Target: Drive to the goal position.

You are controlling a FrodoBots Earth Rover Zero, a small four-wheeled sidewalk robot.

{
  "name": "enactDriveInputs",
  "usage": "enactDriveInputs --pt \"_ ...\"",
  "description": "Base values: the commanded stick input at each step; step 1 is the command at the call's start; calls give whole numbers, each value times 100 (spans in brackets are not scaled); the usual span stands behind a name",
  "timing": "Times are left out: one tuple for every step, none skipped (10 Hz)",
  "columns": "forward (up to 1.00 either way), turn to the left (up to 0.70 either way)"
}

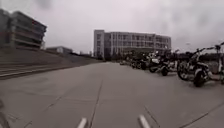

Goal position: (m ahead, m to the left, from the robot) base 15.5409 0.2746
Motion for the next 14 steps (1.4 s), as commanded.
enactDriveInputs --pt "100 0" --pt "100 0" --pt "100 0" --pt "100 0" --pt "100 0" --pt "100 0" --pt "100 0" --pt "100 0" --pt "100 0" --pt "100 0" --pt "100 0" --pt "100 0" --pt "100 0" --pt "100 0"
